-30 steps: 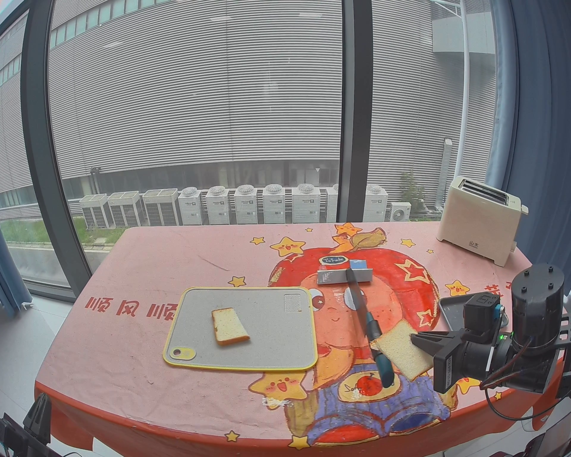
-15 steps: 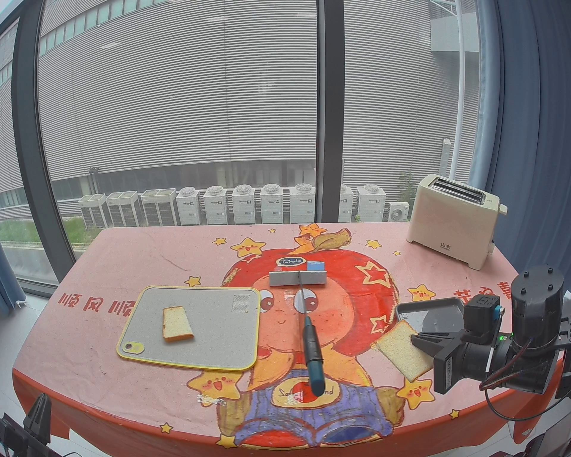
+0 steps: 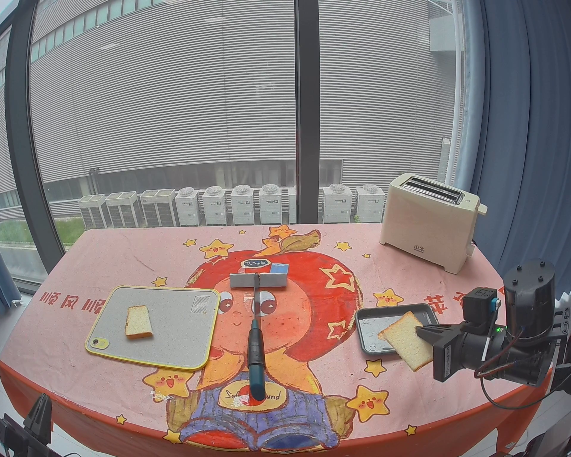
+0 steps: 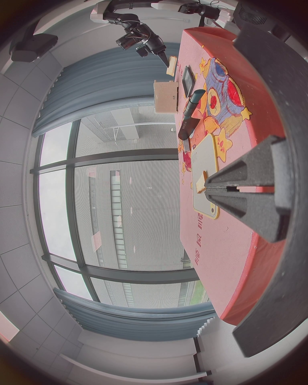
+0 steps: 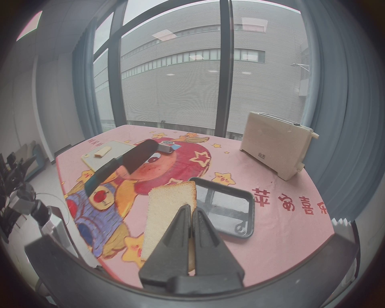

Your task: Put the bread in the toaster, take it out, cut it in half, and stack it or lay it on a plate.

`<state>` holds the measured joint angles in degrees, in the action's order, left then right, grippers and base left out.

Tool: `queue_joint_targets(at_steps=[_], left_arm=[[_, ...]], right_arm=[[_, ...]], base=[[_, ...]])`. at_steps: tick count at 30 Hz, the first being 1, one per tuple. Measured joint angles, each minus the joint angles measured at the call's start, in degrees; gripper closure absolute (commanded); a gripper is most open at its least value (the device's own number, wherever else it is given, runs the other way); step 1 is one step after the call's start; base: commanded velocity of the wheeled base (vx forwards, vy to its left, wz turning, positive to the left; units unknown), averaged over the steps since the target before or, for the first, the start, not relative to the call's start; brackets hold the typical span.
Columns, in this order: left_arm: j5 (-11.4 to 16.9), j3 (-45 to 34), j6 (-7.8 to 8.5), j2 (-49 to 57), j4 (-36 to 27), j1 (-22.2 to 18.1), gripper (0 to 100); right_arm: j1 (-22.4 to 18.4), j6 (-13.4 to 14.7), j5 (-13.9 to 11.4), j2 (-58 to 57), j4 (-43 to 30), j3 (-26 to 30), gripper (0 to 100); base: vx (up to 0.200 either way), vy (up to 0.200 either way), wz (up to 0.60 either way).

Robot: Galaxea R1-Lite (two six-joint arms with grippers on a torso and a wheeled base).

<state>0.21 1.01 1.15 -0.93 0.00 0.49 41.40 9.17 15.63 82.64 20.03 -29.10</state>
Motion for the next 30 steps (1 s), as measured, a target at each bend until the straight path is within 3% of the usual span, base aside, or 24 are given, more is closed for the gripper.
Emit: queue_joint_targets(at_steps=[8, 17, 24, 30], left_arm=[[0.0, 0.0, 0.0, 0.0, 0.0, 0.0, 100], [0.0, 0.0, 0.0, 0.0, 0.0, 0.0, 100], [0.0, 0.0, -0.02, 0.0, 0.0, 0.0, 100], [0.0, 0.0, 0.0, 0.0, 0.0, 0.0, 100]], right_arm=[[-0.8, 4.3, 2.1, 1.5, 0.0, -1.9, 100], [-1.7, 5.9, 2.3, 2.9, 0.0, -3.3, 100], [-3.3, 12.9, 2.6, 5.3, -0.6, -6.2, 100], [-4.0, 13.4, 2.7, 8.6, -0.1, -7.2, 100]], base=[[0.0, 0.0, 0.0], [0.0, 0.0, 0.0], [0.0, 0.0, 0.0], [0.0, 0.0, 0.0]])
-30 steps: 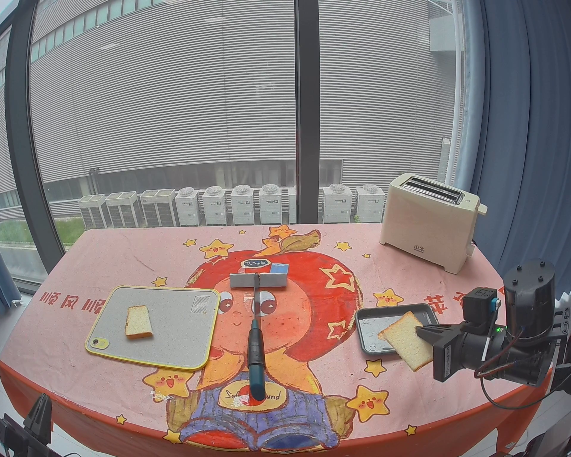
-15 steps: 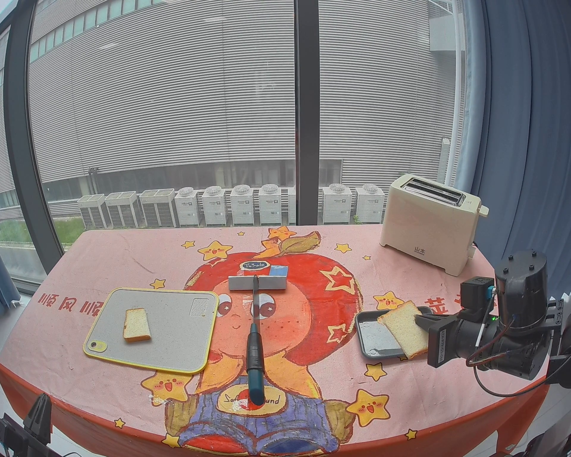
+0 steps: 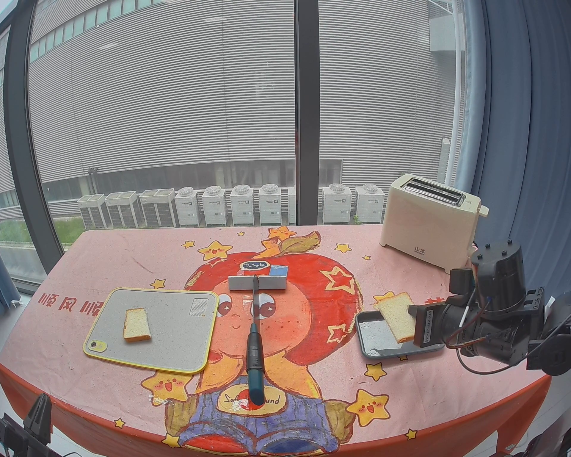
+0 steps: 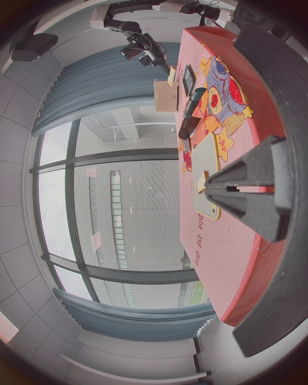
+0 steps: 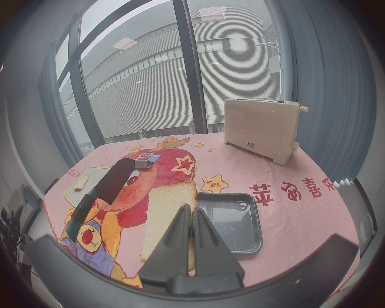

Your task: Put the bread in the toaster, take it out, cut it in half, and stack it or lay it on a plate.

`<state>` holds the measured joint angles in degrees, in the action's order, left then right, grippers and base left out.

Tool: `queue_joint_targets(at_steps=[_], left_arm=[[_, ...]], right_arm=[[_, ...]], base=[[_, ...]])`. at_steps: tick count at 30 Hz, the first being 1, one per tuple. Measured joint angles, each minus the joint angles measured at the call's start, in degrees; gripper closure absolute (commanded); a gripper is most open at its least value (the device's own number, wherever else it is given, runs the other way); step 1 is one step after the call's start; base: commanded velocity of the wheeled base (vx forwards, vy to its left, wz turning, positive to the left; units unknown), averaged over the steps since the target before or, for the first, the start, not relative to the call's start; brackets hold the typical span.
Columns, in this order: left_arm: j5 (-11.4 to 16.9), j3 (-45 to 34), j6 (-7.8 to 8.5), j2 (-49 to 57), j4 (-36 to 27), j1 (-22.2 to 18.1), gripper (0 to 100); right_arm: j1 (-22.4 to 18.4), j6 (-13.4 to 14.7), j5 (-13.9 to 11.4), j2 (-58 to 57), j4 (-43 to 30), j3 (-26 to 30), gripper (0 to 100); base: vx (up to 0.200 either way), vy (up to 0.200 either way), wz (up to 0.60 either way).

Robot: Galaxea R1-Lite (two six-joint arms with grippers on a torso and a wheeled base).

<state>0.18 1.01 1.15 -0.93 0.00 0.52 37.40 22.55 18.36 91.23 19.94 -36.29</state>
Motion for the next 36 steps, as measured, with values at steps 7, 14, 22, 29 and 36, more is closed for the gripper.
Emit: queue_joint_targets(at_steps=[7, 14, 22, 29, 36], left_arm=[[0.0, 0.0, 0.0, 0.0, 0.0, 0.0, 100], [0.0, 0.0, 0.0, 0.0, 0.0, 0.0, 100], [0.0, 0.0, -0.02, 0.0, 0.0, 0.0, 100], [0.0, 0.0, 0.0, 0.0, 0.0, 0.0, 100], [0.0, 0.0, 0.0, 0.0, 0.0, 0.0, 100]], right_arm=[[-1.0, 0.4, -0.1, 2.7, 0.1, -0.5, 100], [-1.9, 0.3, 0.0, 4.7, 0.1, -0.7, 100], [-2.7, 0.3, 0.2, 7.1, 0.2, -1.0, 100], [-3.3, 0.2, 1.8, 8.8, 0.2, -1.0, 100], [-3.7, 0.1, 2.1, 10.3, 0.2, -1.0, 100]], base=[[0.0, 0.0, 0.0], [0.0, 0.0, 0.0], [0.0, 0.0, 0.0], [0.0, 0.0, 0.0], [0.0, 0.0, 0.0]])
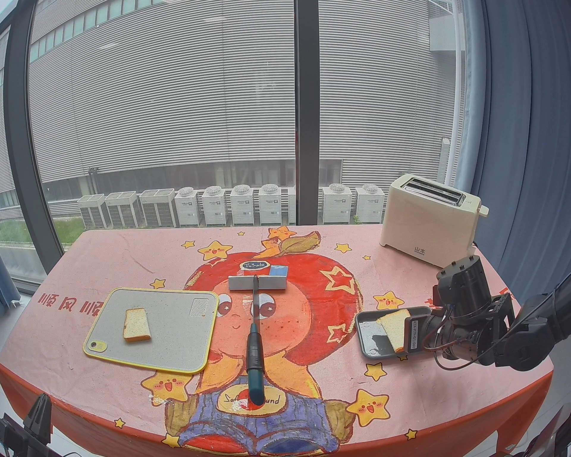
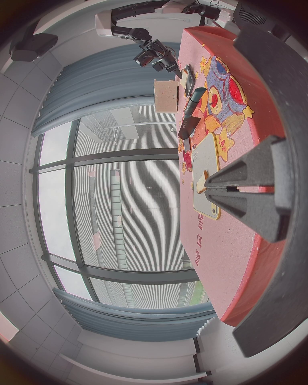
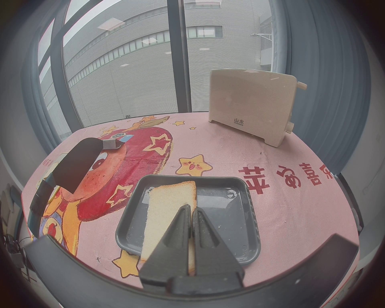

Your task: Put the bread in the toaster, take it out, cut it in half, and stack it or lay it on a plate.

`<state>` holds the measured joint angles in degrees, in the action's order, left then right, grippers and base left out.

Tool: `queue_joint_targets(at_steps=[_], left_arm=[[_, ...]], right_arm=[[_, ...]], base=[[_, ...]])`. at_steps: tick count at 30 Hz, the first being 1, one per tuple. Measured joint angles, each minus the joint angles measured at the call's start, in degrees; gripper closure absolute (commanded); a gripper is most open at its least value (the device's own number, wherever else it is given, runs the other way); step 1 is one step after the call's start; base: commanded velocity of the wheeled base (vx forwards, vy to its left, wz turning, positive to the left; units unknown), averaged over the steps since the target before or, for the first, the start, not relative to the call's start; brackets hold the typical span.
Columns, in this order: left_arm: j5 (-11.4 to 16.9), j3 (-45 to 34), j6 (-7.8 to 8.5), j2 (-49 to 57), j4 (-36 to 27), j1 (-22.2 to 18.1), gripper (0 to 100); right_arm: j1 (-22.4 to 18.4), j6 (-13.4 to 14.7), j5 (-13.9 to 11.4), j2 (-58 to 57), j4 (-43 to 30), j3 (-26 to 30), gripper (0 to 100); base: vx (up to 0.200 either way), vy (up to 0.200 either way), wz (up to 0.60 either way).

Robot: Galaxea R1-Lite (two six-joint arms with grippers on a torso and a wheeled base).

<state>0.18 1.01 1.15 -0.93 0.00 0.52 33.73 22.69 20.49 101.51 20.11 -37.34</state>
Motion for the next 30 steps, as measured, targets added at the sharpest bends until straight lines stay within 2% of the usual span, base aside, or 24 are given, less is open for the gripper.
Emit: queue_joint_targets(at_steps=[12, 19, 30], left_arm=[[0.0, 0.0, 0.0, 0.0, 0.0, 0.0, 100], [0.0, 0.0, 0.0, 0.0, 0.0, 0.0, 100], [0.0, 0.0, 0.0, 0.0, 0.0, 0.0, 100]], right_arm=[[0.0, 0.1, 1.1, 1.4, 0.3, -0.2, 100], [0.0, -0.1, 2.9, 2.8, 5.6, 0.2, 100], [0.3, -0.1, 3.2, 3.5, 5.8, 0.7, 100]], base=[[0.0, 0.0, 0.0], [0.0, 0.0, 0.0], [0.0, 0.0, 0.0]])
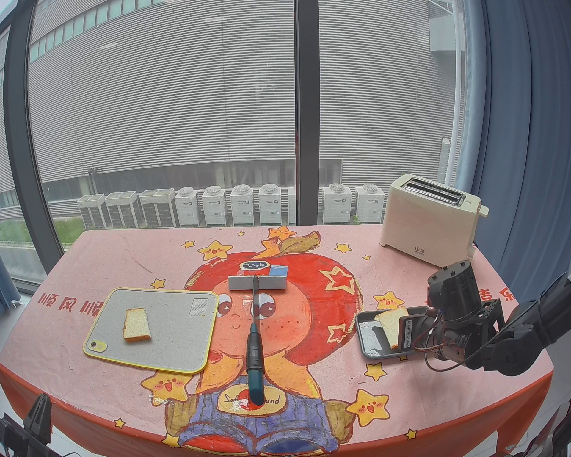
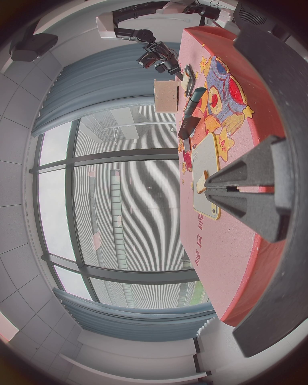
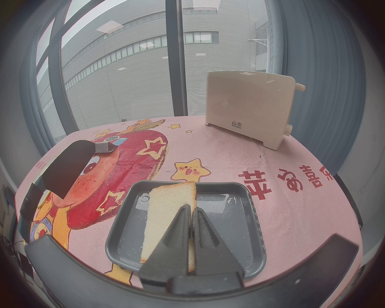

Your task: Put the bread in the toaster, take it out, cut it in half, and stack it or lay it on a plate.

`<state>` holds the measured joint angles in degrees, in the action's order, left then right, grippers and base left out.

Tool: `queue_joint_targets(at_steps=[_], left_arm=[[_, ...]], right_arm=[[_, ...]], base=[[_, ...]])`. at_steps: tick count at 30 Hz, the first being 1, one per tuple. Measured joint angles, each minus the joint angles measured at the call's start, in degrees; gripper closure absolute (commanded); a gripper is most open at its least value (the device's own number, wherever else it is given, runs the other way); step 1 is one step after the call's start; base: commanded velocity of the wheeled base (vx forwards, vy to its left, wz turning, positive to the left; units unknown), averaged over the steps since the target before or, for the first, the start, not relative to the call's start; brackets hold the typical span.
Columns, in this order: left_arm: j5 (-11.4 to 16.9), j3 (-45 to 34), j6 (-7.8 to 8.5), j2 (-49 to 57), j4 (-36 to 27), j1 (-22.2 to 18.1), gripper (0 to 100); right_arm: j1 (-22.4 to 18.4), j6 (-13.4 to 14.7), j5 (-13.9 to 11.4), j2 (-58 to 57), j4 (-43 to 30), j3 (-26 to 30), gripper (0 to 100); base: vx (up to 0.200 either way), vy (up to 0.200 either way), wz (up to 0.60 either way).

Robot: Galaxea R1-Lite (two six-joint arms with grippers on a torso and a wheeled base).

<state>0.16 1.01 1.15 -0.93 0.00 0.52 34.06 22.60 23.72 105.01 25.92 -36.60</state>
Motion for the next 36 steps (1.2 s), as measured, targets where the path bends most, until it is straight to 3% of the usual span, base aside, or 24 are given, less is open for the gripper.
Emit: queue_joint_targets(at_steps=[1, 36], left_arm=[[0.0, 0.0, 0.0, 0.0, 0.0, 0.0, 100], [0.0, 0.0, 0.0, 0.0, 0.0, 0.0, 100]], right_arm=[[0.0, 0.0, 0.0, 0.0, 0.0, 0.0, 0], [0.5, -0.4, 0.1, -4.7, -0.2, 0.9, 0]], base=[[0.0, 0.0, 0.0], [0.0, 0.0, 0.0]])
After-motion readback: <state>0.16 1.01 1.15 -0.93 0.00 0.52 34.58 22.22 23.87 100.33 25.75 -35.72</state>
